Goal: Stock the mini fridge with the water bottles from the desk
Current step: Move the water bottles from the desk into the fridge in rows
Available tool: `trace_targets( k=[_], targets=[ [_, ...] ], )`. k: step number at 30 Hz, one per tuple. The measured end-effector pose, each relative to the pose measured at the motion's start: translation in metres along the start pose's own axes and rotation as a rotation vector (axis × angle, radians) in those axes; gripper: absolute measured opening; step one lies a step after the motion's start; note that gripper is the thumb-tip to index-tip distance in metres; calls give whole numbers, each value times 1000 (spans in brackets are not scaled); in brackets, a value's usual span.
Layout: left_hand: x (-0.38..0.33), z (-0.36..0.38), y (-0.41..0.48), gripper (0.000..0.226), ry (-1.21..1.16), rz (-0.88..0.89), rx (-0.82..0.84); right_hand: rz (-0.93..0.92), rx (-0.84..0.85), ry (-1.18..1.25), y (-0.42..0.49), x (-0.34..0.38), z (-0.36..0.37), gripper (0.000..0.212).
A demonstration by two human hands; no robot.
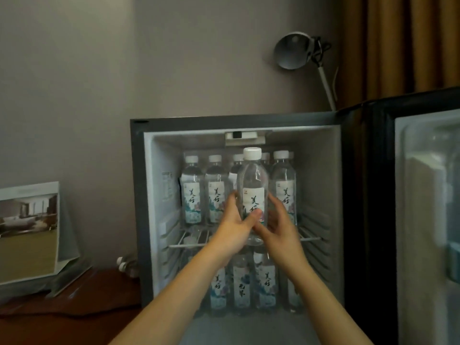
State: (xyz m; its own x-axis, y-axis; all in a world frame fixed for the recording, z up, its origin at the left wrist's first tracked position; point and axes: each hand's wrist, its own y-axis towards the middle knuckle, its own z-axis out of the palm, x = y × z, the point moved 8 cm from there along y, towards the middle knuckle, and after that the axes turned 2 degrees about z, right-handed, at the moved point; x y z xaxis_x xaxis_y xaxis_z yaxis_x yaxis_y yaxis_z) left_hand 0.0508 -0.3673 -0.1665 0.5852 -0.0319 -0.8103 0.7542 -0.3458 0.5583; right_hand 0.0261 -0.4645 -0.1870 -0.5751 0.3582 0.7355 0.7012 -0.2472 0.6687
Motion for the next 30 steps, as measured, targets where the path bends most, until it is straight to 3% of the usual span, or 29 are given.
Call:
trace_targets(
  k=[3,7,11,13,22,30],
  targets=[
    [5,-1,12,57,67,11,-63,20,-98,-80,11,-4,-3,57],
    [20,1,22,42,73,-28,-46,-30,-240,-390,8,-3,-2,43],
    [24,3,24,39,236,-24,-68,-43,-327,-470,1,-4,-5,40],
    [26,1,22,42,346,-43,-110,-36,-321,-516,-2,-5,-6,43],
    [44,-1,26,40,350,-46,-175,33,-237,-641,-4,-13,-2,54],
    [46,4,24,46,344,-78,-189,76,-155,-553,-4,-17,-4,59]
  ],
)
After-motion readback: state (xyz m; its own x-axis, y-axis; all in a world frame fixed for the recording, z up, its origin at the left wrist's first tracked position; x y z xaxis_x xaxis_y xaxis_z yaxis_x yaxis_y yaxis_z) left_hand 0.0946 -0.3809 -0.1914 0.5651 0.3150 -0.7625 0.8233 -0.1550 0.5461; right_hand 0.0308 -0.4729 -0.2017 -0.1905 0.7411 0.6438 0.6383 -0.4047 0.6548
